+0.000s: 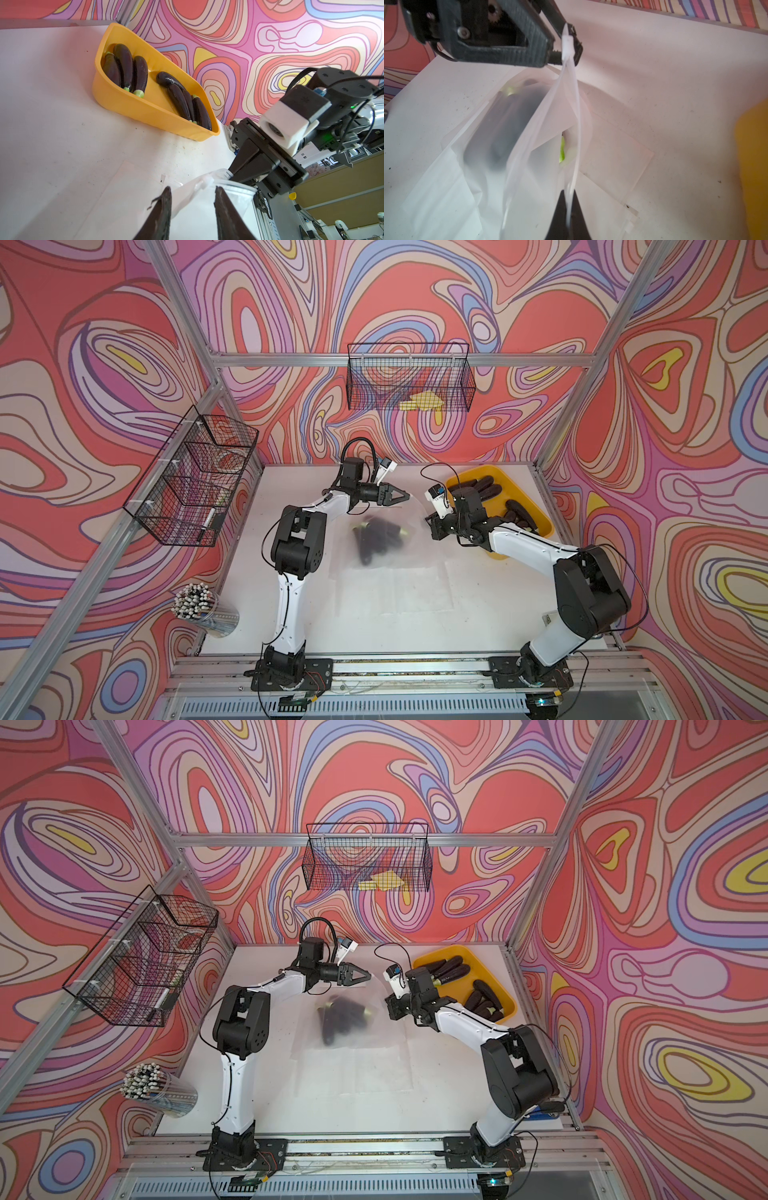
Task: Place the eggplant in a zip-top bag and seal the zipper
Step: Adjust the zipper food storage bag in the zipper food storage bag.
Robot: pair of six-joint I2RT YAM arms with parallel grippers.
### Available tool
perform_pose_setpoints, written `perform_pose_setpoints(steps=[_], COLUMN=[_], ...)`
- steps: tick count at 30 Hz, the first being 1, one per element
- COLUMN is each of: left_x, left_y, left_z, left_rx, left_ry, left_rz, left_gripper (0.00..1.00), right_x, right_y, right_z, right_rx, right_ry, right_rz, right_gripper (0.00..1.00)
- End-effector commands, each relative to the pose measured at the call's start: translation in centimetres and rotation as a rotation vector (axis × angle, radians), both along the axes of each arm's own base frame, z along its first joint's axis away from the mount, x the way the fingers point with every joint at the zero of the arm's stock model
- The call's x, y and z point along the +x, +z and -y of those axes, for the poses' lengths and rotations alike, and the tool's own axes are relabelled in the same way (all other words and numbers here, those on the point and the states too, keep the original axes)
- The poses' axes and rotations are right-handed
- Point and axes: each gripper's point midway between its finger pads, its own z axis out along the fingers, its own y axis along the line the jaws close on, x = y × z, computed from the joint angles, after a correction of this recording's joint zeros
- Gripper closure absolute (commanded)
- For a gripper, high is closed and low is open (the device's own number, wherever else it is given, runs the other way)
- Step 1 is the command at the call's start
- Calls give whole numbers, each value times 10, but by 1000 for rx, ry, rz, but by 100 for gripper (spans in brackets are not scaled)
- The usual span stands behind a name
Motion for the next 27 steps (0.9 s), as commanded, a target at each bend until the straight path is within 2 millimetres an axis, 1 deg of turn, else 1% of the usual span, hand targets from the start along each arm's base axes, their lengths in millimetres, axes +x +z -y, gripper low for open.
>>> perform_pose_setpoints(steps=[1,9,15,20,22,27], left_x=[-4,-1,1,1,3,9], left_y=[11,15,15,18,20,25], left_z=[1,2,-1,-1,-2,-7], left_rx=[2,-14,-12,-26,-43,-97], left_ry=[-14,-9,5,3,9,17], left_rz=[46,49,48,55,52,40], left_gripper=[63,69,67,67,70,75], right_x=[7,5,4,6,5,4], right_y=[13,9,7,8,5,5], right_z=[-4,-2,-1,-2,-2,0], right_rx=[12,3,-4,3,-2,-6], right_ry=[1,-2,-3,-1,0,-4], right_rz=[45,36,36,38,34,36], right_gripper=[98,99,99,99,99,99])
